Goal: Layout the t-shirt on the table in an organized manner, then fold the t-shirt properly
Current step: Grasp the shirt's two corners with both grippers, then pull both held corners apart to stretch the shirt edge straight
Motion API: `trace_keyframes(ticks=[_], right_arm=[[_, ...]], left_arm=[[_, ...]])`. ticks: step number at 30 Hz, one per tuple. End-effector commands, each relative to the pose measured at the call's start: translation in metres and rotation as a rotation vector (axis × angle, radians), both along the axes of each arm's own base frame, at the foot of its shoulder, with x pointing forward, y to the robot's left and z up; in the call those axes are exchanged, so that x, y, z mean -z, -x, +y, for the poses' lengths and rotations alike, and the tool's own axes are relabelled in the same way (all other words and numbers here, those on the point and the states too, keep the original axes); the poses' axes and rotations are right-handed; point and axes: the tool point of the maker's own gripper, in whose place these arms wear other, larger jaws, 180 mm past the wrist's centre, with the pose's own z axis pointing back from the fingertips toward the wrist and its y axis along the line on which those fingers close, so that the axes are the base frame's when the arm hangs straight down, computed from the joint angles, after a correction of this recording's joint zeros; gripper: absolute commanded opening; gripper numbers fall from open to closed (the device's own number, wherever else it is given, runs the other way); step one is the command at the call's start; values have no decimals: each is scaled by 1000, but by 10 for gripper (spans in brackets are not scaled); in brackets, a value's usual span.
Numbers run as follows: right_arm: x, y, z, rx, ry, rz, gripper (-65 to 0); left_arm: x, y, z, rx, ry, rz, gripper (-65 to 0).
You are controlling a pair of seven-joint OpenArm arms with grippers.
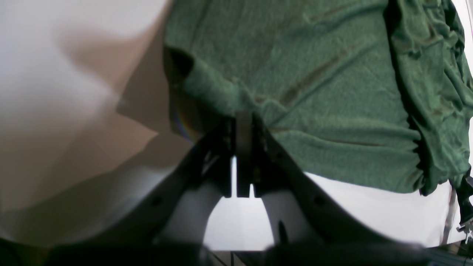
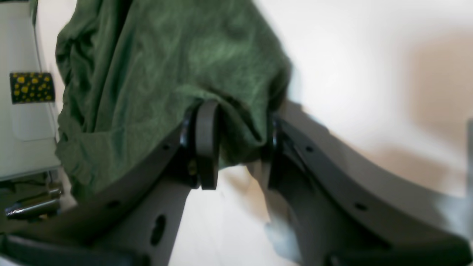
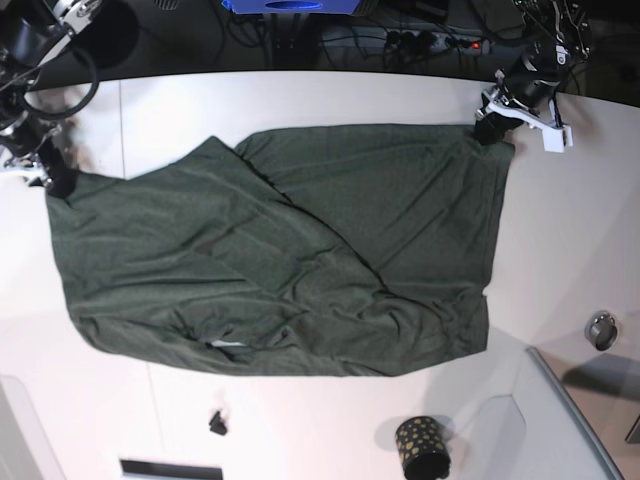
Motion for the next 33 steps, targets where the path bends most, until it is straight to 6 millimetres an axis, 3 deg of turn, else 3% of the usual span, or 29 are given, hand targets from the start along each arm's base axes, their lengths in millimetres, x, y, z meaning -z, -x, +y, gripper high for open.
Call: trace_keyframes(ticks=[1,5,12,25,31,33], right_arm=[[-5,-2,-9,0,21,0,-483],[-10,-3,-17,-9,44,0,-573],[-37,-1,-32,-101,122,31,-626],[-103,-2,-40,-204,279,80,-641],[-87,21,-31,-212,267,117,-633],[-81,28,-27,-200,261,119,-591]], left_arm=[[-8,-5,6,2,-14,-33,-650],[-10,-4,13,10,-32,-29,-650],[-26,-13,26,72,-92,-29,-650],[-41,-23,36,126,-130,1,-650],[-43,-21,37,131,-141,1,-650],[-42,-19,35,134,-137,6,-650]])
